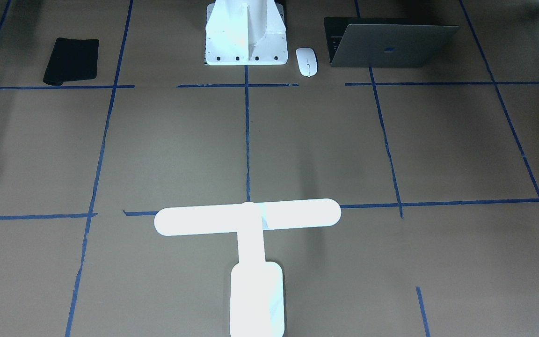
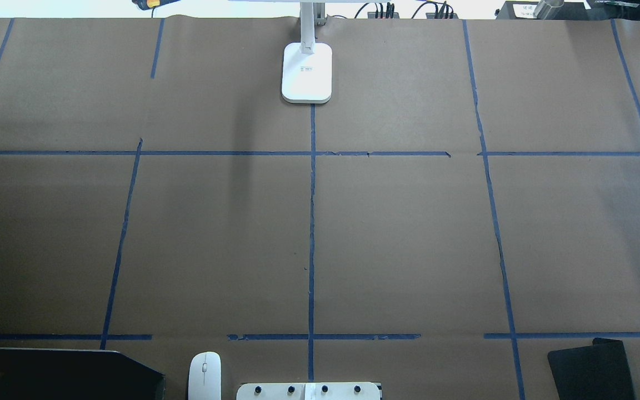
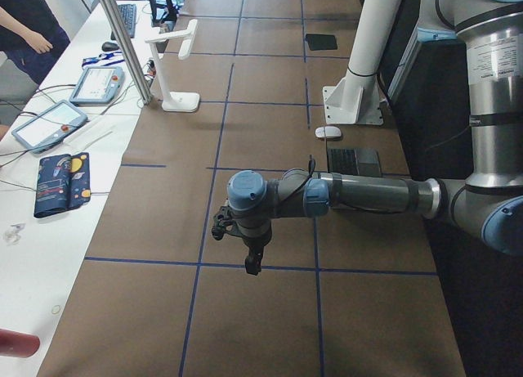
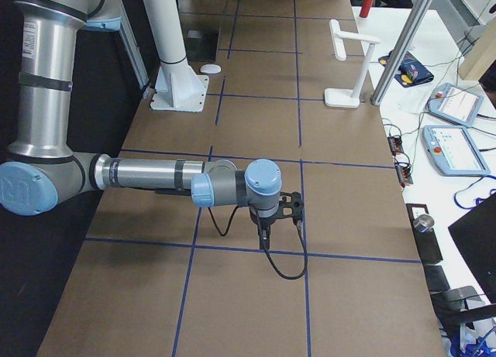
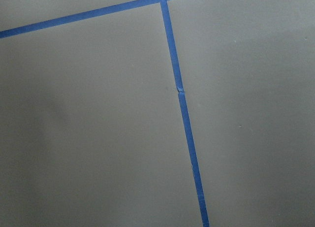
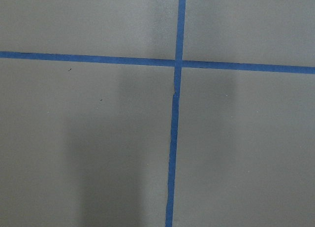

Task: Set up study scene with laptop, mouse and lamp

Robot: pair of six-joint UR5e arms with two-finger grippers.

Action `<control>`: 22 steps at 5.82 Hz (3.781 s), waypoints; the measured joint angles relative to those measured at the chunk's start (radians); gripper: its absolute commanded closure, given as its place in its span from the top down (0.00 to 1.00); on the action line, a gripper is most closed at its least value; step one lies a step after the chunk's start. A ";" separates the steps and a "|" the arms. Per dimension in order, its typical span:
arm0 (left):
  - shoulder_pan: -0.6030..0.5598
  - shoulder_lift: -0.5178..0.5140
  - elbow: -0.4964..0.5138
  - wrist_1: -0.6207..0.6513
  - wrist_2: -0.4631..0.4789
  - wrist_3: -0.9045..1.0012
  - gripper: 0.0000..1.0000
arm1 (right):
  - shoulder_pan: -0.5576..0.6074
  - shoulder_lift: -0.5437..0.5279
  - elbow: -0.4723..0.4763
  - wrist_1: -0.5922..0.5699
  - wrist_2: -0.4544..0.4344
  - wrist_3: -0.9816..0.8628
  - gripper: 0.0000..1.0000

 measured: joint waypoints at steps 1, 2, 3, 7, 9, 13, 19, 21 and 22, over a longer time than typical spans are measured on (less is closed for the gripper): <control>-0.001 0.000 -0.007 0.000 0.000 0.001 1.00 | 0.000 0.000 0.000 0.000 0.000 0.000 1.00; -0.002 0.000 -0.012 0.001 0.001 0.004 1.00 | 0.000 0.000 0.000 0.001 0.000 0.000 1.00; -0.001 0.002 -0.013 0.001 0.001 0.004 1.00 | 0.000 0.000 0.003 0.001 0.001 0.000 1.00; 0.000 -0.090 -0.034 -0.054 -0.026 -0.069 1.00 | 0.000 -0.001 0.009 0.001 0.002 0.001 1.00; 0.004 -0.114 -0.043 -0.141 -0.098 -0.091 1.00 | 0.000 -0.003 0.013 0.001 0.002 0.000 1.00; 0.243 -0.095 -0.148 -0.375 -0.154 -0.099 1.00 | 0.000 -0.003 0.014 0.001 0.002 0.002 1.00; 0.711 0.036 -0.546 -0.392 -0.147 -0.089 1.00 | 0.000 -0.003 0.013 0.000 0.003 0.003 1.00; 0.871 0.065 -0.552 -0.390 -0.063 -0.087 1.00 | 0.000 -0.001 0.013 -0.001 0.003 0.003 1.00; 0.917 0.088 -0.553 -0.390 -0.043 -0.086 0.99 | 0.000 0.000 0.014 0.000 0.003 0.003 1.00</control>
